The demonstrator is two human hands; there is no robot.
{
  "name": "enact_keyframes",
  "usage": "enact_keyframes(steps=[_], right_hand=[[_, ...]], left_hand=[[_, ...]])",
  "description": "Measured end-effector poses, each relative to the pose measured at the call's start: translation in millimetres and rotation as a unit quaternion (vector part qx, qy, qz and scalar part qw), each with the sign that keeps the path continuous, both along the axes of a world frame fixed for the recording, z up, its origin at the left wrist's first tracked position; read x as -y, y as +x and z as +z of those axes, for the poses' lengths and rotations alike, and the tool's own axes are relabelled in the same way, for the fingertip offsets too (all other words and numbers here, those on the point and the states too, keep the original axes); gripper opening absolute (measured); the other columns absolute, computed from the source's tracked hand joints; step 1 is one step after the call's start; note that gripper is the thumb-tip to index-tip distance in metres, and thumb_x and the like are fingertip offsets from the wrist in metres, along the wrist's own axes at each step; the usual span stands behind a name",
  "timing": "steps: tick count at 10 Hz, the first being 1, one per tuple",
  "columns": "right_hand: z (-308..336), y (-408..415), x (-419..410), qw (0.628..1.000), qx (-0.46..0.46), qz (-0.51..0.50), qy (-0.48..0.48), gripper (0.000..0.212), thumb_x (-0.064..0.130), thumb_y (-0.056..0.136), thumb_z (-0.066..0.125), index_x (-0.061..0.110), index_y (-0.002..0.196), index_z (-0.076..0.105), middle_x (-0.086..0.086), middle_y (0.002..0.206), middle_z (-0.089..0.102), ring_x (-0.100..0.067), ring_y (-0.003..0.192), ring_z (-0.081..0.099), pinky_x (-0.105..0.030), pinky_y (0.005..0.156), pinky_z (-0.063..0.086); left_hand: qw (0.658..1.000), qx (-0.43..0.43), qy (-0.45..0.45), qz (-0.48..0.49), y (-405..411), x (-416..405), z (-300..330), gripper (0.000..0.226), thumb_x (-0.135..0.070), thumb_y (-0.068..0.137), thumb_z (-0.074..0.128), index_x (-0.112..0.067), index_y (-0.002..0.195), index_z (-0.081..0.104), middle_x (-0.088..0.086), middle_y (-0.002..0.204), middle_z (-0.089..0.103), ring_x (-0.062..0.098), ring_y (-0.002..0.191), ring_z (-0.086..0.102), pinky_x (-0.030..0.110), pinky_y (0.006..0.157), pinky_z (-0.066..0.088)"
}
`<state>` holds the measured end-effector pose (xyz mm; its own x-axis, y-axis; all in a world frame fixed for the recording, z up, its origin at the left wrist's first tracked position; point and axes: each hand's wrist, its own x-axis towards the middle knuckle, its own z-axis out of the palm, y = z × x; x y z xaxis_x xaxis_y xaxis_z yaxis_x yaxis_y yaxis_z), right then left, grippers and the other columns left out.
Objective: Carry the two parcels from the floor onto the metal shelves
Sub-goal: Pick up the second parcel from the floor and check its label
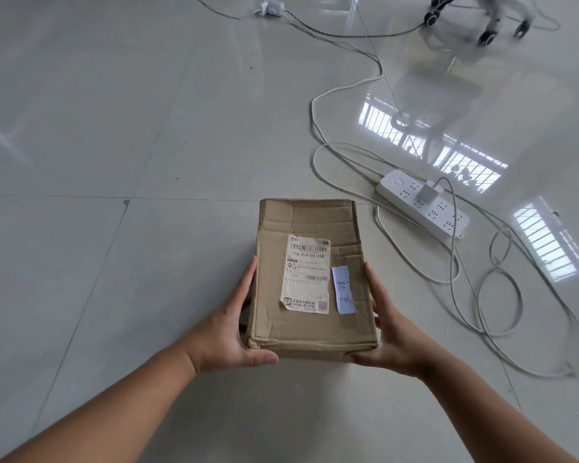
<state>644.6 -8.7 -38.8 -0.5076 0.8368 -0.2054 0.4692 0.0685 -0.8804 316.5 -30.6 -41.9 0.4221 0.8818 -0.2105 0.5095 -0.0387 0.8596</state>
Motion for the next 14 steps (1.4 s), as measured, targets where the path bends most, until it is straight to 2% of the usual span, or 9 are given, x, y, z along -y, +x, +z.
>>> enact_keyframes(steps=[1, 2, 5, 7, 8, 9, 10, 13, 14], right_hand=[[0, -2, 2, 1.000, -0.014, -0.013, 0.006, 0.135, 0.053, 0.067, 0.089, 0.055, 0.153, -0.015, 0.016, 0.170, 0.018, 0.002, 0.153, 0.032, -0.018, 0.113, 0.043], [1, -4, 0, 1.000, -0.016, -0.013, 0.013, 0.133, 0.054, 0.067, 0.088, 0.057, 0.152, -0.014, 0.016, 0.169, 0.019, 0.003, 0.152, 0.031, -0.018, 0.113, 0.042], [-3, -2, 0, 1.000, 0.007, -0.011, 0.029, 0.135, 0.034, 0.069, 0.090, 0.052, 0.154, -0.013, 0.031, 0.165, 0.023, 0.003, 0.151, 0.033, -0.019, 0.116, 0.039], [7, -8, 1, 1.000, -0.007, -0.019, 0.023, 0.132, 0.059, 0.068, 0.085, 0.047, 0.156, -0.012, 0.022, 0.170, 0.020, 0.003, 0.151, 0.033, -0.020, 0.119, 0.035], [12, -9, -1, 0.999, -0.012, -0.013, 0.030, 0.135, 0.059, 0.067, 0.085, 0.042, 0.160, -0.012, 0.020, 0.170, 0.020, 0.003, 0.152, 0.032, -0.025, 0.121, 0.035], [23, -13, -3, 0.999, -0.016, -0.010, 0.041, 0.136, 0.060, 0.067, 0.086, 0.036, 0.160, -0.010, 0.012, 0.171, 0.022, -0.004, 0.154, 0.032, -0.029, 0.121, 0.035], [41, -21, -1, 0.999, -0.029, -0.003, 0.044, 0.133, 0.059, 0.068, 0.085, 0.034, 0.161, -0.007, 0.014, 0.171, 0.019, -0.007, 0.156, 0.030, -0.025, 0.120, 0.034], [179, -42, 12, 0.999, -0.022, 0.026, 0.014, 0.135, 0.048, 0.071, 0.088, 0.022, 0.163, -0.007, 0.008, 0.172, 0.019, -0.009, 0.156, 0.029, -0.030, 0.121, 0.034], [249, -41, 14, 0.999, -0.016, 0.027, 0.014, 0.134, 0.036, 0.072, 0.090, 0.020, 0.163, -0.008, 0.016, 0.172, 0.016, -0.004, 0.157, 0.024, -0.021, 0.120, 0.030]], left_hand=[[1.000, 0.009, -0.009, 0.009, 0, 0, -2, 0.147, -0.050, 0.063, 0.091, -0.053, 0.154, -0.025, -0.069, 0.145, 0.002, -0.032, 0.143, 0.019, 0.018, 0.125, 0.025], [1.000, 0.003, -0.007, 0.008, 0, 1, -3, 0.148, -0.050, 0.064, 0.091, -0.052, 0.156, -0.024, -0.065, 0.150, 0.003, -0.025, 0.149, 0.018, 0.028, 0.129, 0.025], [1.000, 0.002, 0.003, 0.015, 1, 1, -2, 0.143, -0.052, 0.063, 0.091, -0.061, 0.150, -0.023, -0.066, 0.148, 0.003, -0.030, 0.145, 0.020, 0.029, 0.128, 0.027], [1.000, 0.021, 0.006, 0.017, -2, 1, -2, 0.145, -0.071, 0.060, 0.087, -0.059, 0.153, -0.024, -0.061, 0.154, 0.000, -0.014, 0.155, 0.019, 0.042, 0.130, 0.027], [1.000, 0.026, 0.003, 0.016, -4, 2, 1, 0.148, -0.072, 0.060, 0.087, -0.056, 0.155, -0.026, -0.059, 0.156, -0.002, -0.012, 0.157, 0.017, 0.033, 0.131, 0.023], [0.999, 0.036, -0.009, 0.030, -5, 4, 11, 0.150, -0.053, 0.063, 0.095, -0.047, 0.154, -0.024, -0.069, 0.146, 0.000, -0.037, 0.138, 0.022, 0.001, 0.116, 0.025], [0.998, 0.042, -0.026, 0.045, -14, 12, 28, 0.147, -0.023, 0.071, 0.096, -0.040, 0.157, -0.023, -0.071, 0.142, 0.004, -0.041, 0.132, 0.022, -0.007, 0.104, 0.027], [0.993, 0.050, -0.058, 0.088, -28, 50, 179, 0.147, -0.045, 0.068, 0.092, -0.055, 0.155, -0.026, -0.058, 0.157, 0.009, -0.017, 0.148, 0.032, 0.007, 0.099, 0.048], [0.993, 0.046, -0.055, 0.095, -27, 55, 251, 0.144, -0.054, 0.065, 0.088, -0.062, 0.151, -0.027, -0.060, 0.154, 0.011, -0.013, 0.148, 0.037, 0.012, 0.102, 0.050]])
